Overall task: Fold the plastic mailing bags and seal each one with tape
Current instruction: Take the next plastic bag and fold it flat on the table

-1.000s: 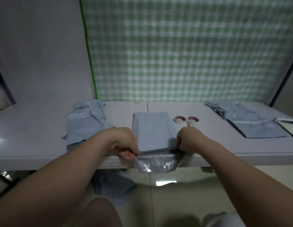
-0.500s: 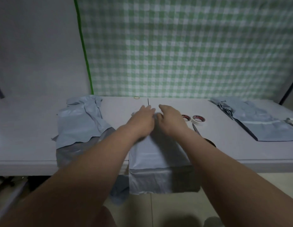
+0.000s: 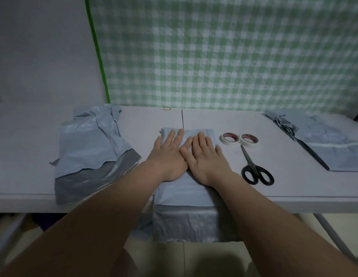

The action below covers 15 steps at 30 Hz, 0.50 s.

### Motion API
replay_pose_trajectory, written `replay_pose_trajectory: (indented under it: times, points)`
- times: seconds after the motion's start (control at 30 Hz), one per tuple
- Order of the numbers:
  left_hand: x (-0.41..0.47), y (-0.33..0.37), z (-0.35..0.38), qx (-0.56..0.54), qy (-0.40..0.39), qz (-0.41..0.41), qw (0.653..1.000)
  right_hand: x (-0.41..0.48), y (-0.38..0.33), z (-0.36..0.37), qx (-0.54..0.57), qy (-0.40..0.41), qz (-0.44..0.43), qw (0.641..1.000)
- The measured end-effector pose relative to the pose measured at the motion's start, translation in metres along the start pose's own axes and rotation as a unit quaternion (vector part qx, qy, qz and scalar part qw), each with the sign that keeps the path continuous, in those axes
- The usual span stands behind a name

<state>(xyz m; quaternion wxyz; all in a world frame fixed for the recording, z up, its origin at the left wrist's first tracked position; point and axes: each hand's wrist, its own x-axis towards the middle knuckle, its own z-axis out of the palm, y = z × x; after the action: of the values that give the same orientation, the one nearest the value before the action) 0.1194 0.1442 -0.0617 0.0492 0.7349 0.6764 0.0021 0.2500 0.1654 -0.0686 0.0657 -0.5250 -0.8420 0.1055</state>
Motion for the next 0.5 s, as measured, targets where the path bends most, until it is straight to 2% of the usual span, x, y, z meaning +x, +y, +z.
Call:
replay_pose_trajectory:
  times: [0.1, 0.17, 0.27, 0.5]
  points:
    - [-0.008, 0.003, 0.000, 0.051, 0.034, 0.027, 0.998, -0.007, 0.001, 0.000, -0.007, 0.000, -0.005, 1.000]
    - [-0.011, 0.003, 0.001, 0.020, 0.055, 0.065, 0.996, -0.011, 0.003, 0.000, -0.003, 0.000, -0.022, 1.000]
    - [-0.011, -0.001, 0.004, -0.081, 0.033, 0.085, 0.993, -0.012, 0.006, 0.001, 0.002, -0.005, -0.047, 0.999]
    - [-0.009, -0.006, 0.001, -0.078, -0.003, 0.061, 0.995, -0.007, 0.013, -0.003, -0.006, -0.019, -0.046, 0.999]
